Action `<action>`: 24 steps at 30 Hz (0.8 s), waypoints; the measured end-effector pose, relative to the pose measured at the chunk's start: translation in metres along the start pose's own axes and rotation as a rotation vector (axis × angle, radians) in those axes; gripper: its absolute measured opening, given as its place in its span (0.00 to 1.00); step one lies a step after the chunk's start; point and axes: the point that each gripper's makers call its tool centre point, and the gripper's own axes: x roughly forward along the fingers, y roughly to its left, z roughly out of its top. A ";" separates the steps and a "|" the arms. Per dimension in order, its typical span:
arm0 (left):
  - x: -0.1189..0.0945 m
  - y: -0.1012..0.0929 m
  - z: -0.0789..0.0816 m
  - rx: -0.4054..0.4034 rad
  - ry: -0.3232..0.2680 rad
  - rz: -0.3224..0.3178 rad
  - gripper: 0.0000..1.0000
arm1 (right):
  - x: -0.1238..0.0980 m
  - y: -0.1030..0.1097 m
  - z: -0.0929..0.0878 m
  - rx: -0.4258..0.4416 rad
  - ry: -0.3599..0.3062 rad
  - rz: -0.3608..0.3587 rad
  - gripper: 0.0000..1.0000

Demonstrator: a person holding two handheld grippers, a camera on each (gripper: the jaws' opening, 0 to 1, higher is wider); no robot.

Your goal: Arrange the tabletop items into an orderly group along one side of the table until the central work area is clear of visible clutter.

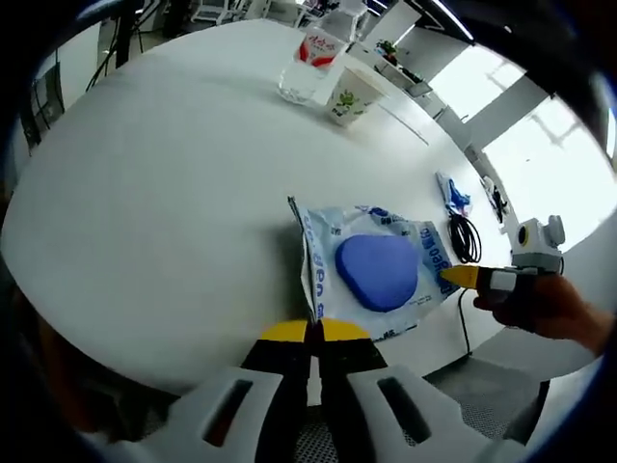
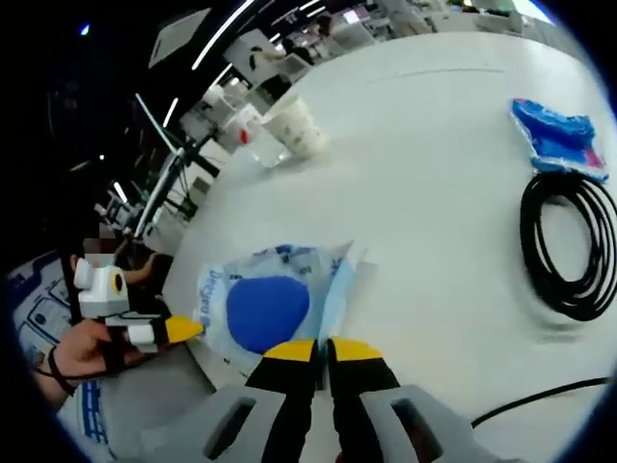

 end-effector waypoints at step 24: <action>0.015 -0.041 0.029 0.156 0.050 -0.087 0.00 | -0.044 -0.016 0.014 0.047 -0.119 -0.012 0.00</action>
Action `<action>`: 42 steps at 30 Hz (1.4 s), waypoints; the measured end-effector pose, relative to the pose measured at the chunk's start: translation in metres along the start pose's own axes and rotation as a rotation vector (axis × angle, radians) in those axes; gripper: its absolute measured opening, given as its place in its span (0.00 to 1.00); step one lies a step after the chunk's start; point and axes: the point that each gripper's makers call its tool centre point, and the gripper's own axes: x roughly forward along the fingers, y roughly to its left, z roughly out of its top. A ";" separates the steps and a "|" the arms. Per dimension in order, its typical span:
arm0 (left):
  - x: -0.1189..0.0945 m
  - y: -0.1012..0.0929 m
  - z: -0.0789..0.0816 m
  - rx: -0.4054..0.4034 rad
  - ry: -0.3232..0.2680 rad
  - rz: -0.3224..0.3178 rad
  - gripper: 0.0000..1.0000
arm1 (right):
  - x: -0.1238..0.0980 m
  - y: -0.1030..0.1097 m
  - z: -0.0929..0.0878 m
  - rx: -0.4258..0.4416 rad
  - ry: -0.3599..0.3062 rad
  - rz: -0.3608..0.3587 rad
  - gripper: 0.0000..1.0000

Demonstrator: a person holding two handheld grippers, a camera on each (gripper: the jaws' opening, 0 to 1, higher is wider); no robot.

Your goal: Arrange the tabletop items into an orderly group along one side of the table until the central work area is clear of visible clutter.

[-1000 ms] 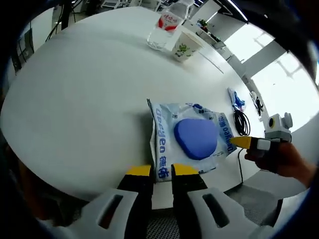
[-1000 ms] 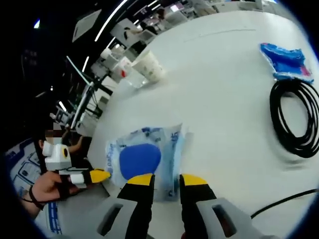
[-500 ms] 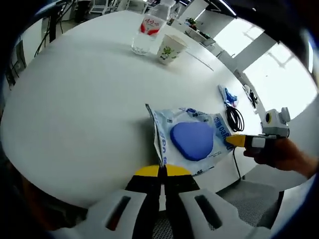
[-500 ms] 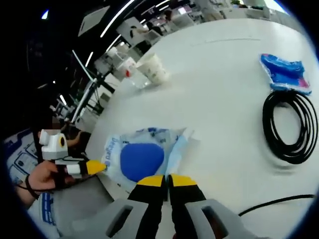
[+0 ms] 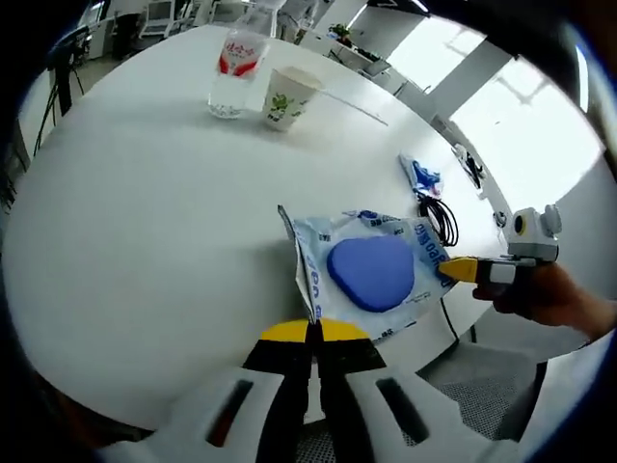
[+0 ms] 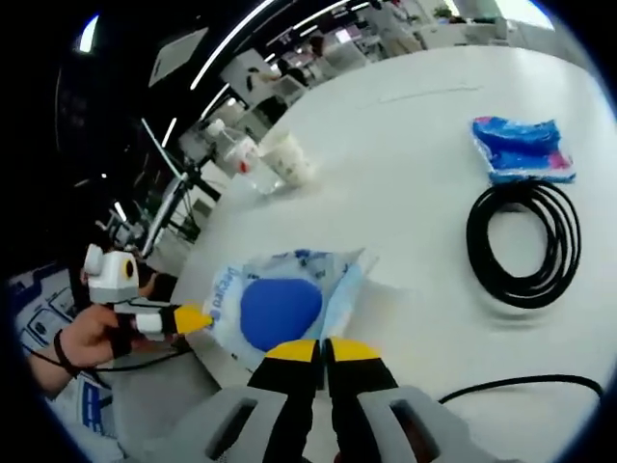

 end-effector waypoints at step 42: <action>0.091 -0.028 0.128 -0.067 -0.102 -0.062 0.00 | 0.019 -0.086 0.114 0.114 -0.170 -0.092 0.00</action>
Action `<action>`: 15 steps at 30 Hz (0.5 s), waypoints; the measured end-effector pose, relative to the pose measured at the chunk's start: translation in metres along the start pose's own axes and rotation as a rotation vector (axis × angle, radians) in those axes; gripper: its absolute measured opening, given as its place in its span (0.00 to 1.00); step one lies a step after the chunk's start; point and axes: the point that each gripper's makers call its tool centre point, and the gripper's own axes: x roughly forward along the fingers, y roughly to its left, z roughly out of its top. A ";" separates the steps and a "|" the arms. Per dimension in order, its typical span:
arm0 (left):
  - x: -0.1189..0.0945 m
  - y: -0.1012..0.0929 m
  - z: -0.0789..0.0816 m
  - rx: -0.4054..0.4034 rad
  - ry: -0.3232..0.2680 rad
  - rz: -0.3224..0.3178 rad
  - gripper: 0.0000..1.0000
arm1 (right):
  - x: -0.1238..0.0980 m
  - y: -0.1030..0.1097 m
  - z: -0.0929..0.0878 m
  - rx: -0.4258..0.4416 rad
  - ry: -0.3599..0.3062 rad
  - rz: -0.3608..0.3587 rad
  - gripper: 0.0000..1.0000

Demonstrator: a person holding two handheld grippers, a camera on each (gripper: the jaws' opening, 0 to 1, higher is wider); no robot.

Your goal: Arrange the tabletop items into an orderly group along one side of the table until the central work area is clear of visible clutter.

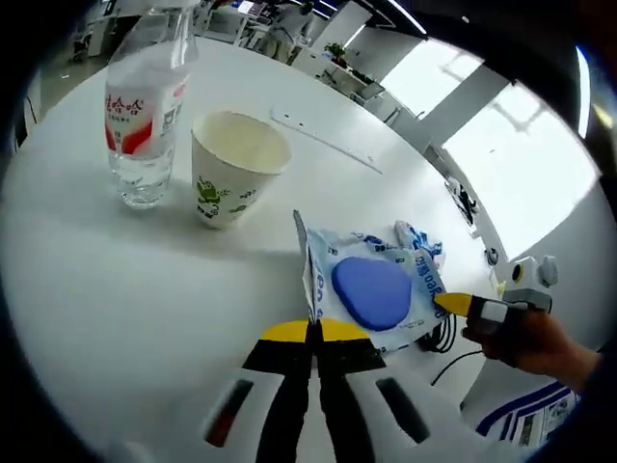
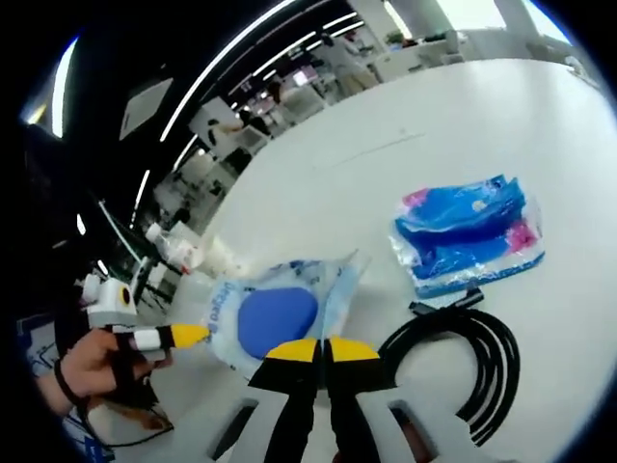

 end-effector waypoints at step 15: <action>0.032 0.015 0.022 -0.112 -0.057 0.024 0.00 | 0.033 -0.016 0.025 0.012 -0.004 -0.029 0.00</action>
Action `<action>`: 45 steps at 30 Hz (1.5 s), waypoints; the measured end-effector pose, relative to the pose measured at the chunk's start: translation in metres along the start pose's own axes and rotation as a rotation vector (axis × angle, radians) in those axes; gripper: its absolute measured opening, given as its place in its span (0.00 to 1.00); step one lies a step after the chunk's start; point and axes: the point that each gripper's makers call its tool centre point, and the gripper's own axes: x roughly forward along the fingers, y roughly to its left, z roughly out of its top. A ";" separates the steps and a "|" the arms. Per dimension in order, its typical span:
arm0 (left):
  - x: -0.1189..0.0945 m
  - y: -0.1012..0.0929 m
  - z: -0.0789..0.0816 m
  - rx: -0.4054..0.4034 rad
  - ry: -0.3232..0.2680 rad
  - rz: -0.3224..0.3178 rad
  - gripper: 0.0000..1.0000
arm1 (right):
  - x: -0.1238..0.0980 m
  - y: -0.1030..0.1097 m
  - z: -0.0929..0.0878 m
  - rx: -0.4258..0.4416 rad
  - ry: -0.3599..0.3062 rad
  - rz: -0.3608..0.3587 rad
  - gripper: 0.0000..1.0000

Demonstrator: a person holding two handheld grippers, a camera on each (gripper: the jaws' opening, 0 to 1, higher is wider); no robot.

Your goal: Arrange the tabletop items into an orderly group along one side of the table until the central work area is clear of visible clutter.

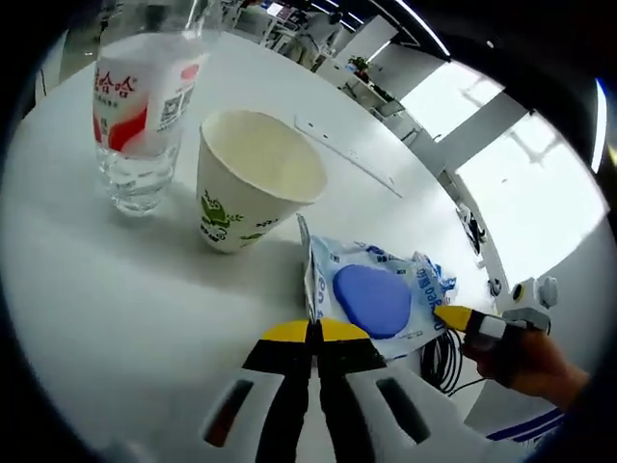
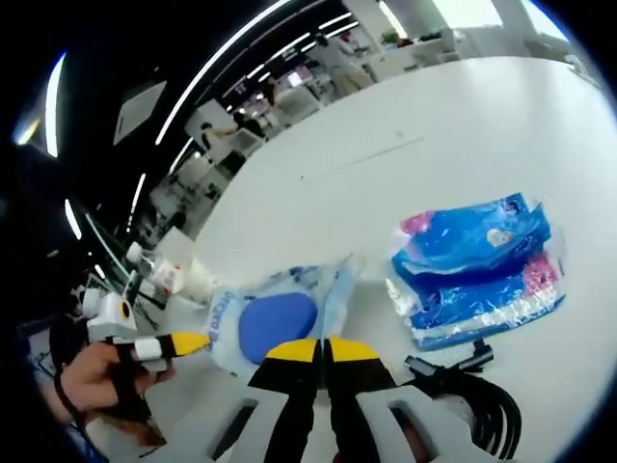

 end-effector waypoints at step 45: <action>0.002 0.011 0.022 -0.176 -0.175 0.036 0.13 | 0.018 -0.010 0.020 0.189 -0.149 -0.058 0.18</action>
